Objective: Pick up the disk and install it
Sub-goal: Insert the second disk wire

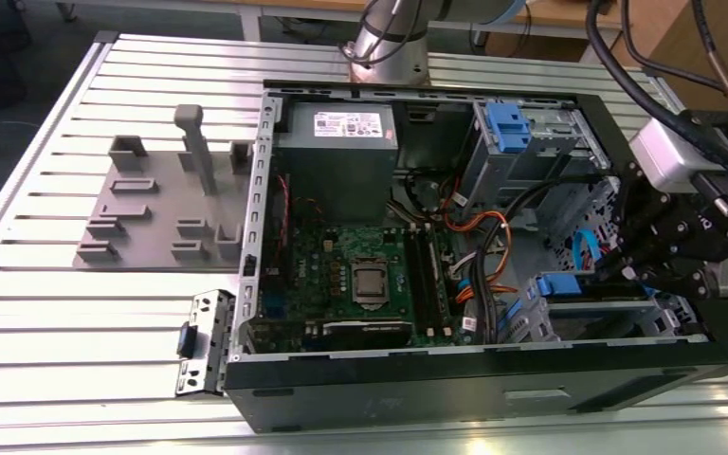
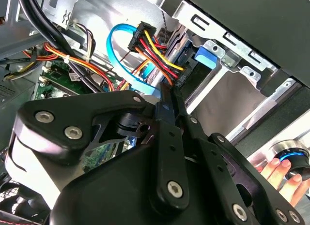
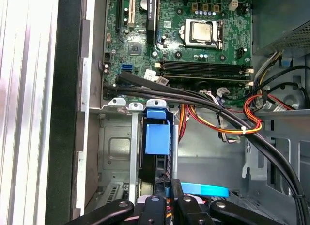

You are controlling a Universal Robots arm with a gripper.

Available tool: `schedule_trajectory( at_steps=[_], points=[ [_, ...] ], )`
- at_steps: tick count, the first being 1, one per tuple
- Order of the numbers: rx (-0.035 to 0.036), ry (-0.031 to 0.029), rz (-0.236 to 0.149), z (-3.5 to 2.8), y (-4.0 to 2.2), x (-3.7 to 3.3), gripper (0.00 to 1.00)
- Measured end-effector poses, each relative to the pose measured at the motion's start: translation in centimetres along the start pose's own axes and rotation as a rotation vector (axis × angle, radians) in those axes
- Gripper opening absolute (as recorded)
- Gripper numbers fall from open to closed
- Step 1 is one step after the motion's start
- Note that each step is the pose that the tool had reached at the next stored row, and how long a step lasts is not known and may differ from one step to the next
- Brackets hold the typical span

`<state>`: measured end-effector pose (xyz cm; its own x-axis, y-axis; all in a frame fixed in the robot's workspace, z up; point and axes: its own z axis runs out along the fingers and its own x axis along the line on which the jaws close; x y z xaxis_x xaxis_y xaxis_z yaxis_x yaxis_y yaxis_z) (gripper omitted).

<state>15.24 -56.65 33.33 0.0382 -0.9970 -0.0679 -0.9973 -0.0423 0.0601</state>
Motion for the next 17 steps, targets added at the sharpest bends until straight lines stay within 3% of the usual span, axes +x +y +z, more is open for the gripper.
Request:
schedule_trajectory(
  at_steps=[8,17],
  points=[
    [-0.0001,0.0004,0.0,-0.1,0.01,0.03,0.16],
    [-0.0006,0.0011,0.0,0.71,-0.04,0.13,0.16]
  ],
)
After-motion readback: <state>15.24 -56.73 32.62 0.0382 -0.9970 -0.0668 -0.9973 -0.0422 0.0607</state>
